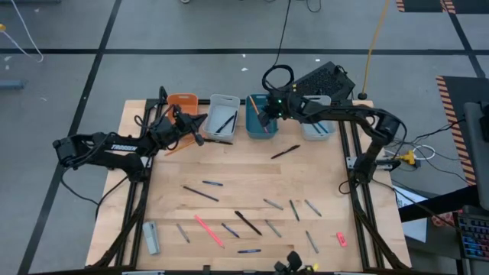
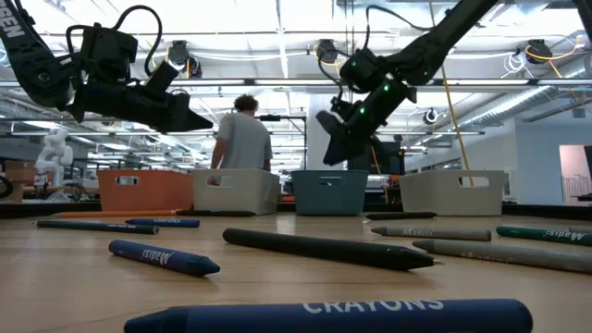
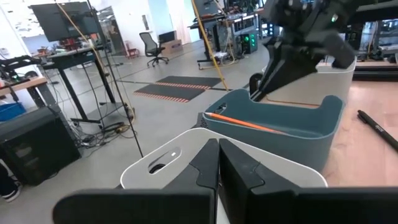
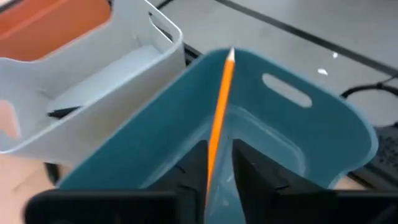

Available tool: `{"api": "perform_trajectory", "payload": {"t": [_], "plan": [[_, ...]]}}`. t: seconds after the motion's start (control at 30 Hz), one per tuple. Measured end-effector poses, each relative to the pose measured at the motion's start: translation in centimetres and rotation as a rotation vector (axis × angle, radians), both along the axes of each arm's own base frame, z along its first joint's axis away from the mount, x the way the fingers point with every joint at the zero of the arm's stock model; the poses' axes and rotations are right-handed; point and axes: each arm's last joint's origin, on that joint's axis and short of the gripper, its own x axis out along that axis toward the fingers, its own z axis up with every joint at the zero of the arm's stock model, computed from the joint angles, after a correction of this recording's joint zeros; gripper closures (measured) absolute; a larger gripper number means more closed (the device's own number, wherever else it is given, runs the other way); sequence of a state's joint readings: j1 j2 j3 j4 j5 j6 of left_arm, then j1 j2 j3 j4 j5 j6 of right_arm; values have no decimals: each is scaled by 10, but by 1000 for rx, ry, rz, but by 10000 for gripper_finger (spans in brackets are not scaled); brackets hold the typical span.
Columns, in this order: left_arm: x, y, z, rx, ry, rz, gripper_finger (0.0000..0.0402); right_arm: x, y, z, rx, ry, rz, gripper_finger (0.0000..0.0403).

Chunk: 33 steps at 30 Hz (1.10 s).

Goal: Sort crayons/erasers/pens/pencils in bins
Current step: Remove the orange pencil from the blue bin

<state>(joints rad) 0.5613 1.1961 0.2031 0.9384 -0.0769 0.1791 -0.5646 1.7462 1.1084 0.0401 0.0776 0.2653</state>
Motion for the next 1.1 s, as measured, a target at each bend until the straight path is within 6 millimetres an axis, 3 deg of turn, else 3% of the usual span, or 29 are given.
{"api": "perform_trajectory", "payload": {"t": [0.23,0.43,0.77,1.1], "plan": [[0,0,-1,-4,4,0,385,8,-4,-21,24,2,-9,250],[0,0,-1,-5,6,0,385,11,-7,-38,42,29,-14,213],[0,0,-2,-13,20,0,385,14,-13,-56,45,32,-18,217],[0,0,-2,-12,20,0,385,13,-15,-57,93,5,-4,249]]}}
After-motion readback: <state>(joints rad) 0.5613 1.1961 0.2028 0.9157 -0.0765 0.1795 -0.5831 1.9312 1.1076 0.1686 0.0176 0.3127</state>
